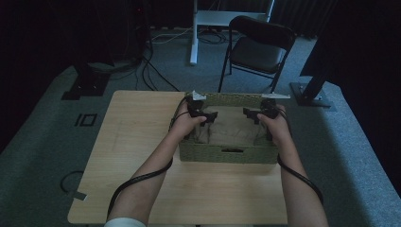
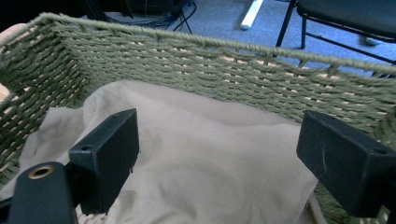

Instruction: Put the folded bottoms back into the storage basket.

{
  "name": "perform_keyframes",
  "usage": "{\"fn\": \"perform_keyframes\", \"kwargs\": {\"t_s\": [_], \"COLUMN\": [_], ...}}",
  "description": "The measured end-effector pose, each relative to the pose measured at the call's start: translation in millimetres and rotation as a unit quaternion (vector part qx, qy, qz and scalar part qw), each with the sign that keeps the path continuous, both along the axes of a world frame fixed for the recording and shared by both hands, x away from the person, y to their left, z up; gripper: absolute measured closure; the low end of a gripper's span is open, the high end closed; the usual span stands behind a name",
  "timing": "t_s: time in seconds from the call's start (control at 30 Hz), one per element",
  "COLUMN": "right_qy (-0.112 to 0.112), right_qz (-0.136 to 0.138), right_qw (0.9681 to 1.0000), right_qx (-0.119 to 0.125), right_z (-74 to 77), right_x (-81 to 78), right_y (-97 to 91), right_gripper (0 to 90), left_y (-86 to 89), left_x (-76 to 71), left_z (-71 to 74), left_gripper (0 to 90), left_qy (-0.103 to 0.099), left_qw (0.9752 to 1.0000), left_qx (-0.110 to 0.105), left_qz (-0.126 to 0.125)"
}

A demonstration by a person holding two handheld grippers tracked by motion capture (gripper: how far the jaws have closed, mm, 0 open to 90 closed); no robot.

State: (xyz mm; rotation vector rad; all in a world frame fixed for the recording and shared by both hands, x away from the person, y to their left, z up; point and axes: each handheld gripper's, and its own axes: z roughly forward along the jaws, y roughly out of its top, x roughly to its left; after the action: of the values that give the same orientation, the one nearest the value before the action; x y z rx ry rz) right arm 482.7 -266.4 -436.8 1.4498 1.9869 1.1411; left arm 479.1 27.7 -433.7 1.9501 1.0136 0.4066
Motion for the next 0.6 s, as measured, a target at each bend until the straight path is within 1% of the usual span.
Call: {"fn": "perform_keyframes", "kwargs": {"t_s": [0.03,0.07,0.1,0.13,0.2,0.3,0.4,0.43,0.47,0.5,0.53,0.6], "right_qy": [-0.001,-0.001,-0.002,-0.008,-0.007,-0.008,-0.008,-0.009,-0.011,-0.012,-0.015,-0.019], "right_qz": [-0.001,-0.001,-0.003,-0.004,-0.003,-0.002,0.001,0.001,0.004,0.006,0.009,0.012], "right_qw": [1.0,1.0,1.0,1.0,1.0,1.0,1.0,0.9999,0.9999,0.9999,0.9998,0.9997], "right_qx": [-0.001,-0.001,0.001,0.003,-0.001,-0.004,0.002,0.005,0.003,0.001,0.0,0.005], "right_z": [3.8,3.8,6.1,11.9,16.0,21.1,24.6,25.7,26.7,28.0,29.1,31.2], "right_x": [-2.3,-2.3,-3.8,-8.7,-12.9,-18.9,-25.3,-27.8,-30.4,-32.8,-35.3,-40.5], "right_y": [0.5,0.5,1.0,1.5,2.4,3.2,4.3,4.6,4.6,4.8,4.8,4.2], "right_gripper": [12.7,12.7,12.7,12.7,12.3,12.2,12.2,12.2,12.2,12.2,12.2,12.2], "left_y": [0.9,0.9,4.1,5.8,9.7,13.7,15.7,16.2,16.8,16.8,17.7,18.6], "left_x": [-0.8,-0.8,-5.1,-6.9,-10.6,-16.3,-23.9,-27.1,-30.1,-30.1,-36.1,-42.1], "left_z": [1.9,1.9,8.2,10.9,16.4,24.3,31.6,33.7,35.5,35.5,37.8,38.6], "left_gripper": [19.0,19.0,19.0,19.0,18.8,18.1,18.1,18.1,18.1,18.1,18.0,18.0], "left_qy": [-0.001,-0.001,-0.005,-0.004,-0.004,-0.006,-0.008,-0.007,-0.005,-0.005,-0.009,-0.009], "left_qw": [1.0,1.0,0.9999,0.9999,0.9999,0.9998,0.9996,0.9995,0.9993,0.9993,0.999,0.9988], "left_qx": [0.005,0.005,0.011,0.006,0.005,-0.009,-0.011,-0.016,-0.021,-0.021,-0.026,-0.03], "left_qz": [-0.002,-0.002,-0.011,-0.012,-0.015,-0.015,-0.023,-0.027,-0.031,-0.031,-0.035,-0.038]}}
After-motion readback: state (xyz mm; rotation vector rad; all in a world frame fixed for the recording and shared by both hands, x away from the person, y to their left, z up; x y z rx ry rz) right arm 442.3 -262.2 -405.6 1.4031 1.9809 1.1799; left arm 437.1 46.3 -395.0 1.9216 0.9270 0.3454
